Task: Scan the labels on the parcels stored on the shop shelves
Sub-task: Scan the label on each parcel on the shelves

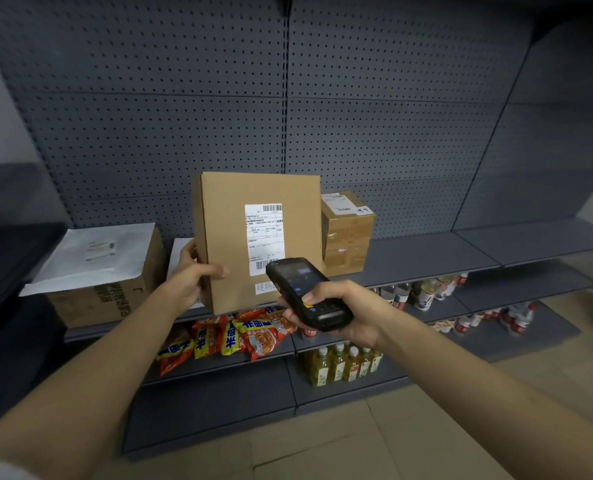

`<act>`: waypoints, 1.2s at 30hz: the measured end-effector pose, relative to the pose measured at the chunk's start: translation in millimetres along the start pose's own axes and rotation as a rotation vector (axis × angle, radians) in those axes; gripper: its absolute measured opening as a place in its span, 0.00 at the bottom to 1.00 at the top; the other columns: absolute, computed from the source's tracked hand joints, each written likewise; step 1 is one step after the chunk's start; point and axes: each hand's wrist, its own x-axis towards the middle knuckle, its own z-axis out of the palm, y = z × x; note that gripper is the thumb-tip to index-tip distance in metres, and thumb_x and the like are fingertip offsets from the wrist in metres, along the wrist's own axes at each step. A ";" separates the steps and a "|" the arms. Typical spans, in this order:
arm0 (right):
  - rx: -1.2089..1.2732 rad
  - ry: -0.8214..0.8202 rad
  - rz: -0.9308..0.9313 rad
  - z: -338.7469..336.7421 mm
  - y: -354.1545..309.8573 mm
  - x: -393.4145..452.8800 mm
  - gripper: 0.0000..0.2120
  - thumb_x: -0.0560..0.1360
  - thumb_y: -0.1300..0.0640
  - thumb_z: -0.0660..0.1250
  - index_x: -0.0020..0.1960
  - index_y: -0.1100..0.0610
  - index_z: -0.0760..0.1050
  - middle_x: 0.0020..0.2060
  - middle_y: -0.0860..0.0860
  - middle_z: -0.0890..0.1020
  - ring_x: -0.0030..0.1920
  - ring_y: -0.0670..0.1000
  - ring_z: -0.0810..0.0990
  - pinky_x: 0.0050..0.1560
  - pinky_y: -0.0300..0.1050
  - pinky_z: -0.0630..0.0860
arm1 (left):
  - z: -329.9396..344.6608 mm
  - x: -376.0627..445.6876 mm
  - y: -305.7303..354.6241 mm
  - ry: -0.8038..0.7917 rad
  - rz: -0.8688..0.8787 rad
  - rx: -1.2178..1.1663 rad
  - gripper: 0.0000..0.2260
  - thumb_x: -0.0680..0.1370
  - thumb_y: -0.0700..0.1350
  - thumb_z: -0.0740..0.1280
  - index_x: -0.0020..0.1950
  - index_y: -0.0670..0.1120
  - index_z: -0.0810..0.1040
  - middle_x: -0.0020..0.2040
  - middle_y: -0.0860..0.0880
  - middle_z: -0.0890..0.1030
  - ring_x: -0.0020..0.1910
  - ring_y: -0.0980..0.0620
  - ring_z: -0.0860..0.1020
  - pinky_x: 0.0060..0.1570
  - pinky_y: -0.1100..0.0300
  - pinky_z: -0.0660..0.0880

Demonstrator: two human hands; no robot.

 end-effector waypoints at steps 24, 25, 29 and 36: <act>-0.001 -0.018 0.004 17.4 17.6 -16.2 0.25 0.67 0.70 0.65 0.64 0.71 0.68 0.56 0.65 0.80 0.50 0.58 0.83 0.54 0.47 0.79 | 0.5 -23.2 -11.8 0.033 0.011 -0.095 0.40 0.68 0.23 0.66 0.74 0.49 0.58 0.61 0.47 0.72 0.63 0.44 0.69 0.61 0.47 0.71; 0.000 -0.023 0.000 17.2 18.2 -16.5 0.25 0.68 0.70 0.65 0.64 0.70 0.68 0.56 0.65 0.80 0.50 0.58 0.83 0.54 0.47 0.79 | 0.2 -22.3 -12.9 0.032 0.009 -0.098 0.41 0.68 0.23 0.66 0.75 0.49 0.57 0.60 0.48 0.72 0.64 0.44 0.69 0.63 0.46 0.71; -0.008 -0.029 -0.008 16.5 18.1 -17.1 0.25 0.68 0.69 0.65 0.65 0.70 0.68 0.56 0.65 0.80 0.49 0.58 0.83 0.56 0.48 0.78 | -1.6 -18.9 -12.9 0.034 0.004 -0.096 0.42 0.68 0.23 0.67 0.75 0.49 0.56 0.61 0.47 0.72 0.64 0.44 0.70 0.64 0.45 0.70; 0.028 -0.004 -0.007 15.0 16.2 -14.9 0.28 0.67 0.70 0.65 0.67 0.69 0.65 0.59 0.67 0.77 0.48 0.58 0.83 0.52 0.47 0.80 | -3.3 -14.0 -13.4 0.008 -0.008 -0.078 0.41 0.68 0.24 0.66 0.75 0.50 0.57 0.55 0.51 0.74 0.60 0.45 0.71 0.61 0.47 0.71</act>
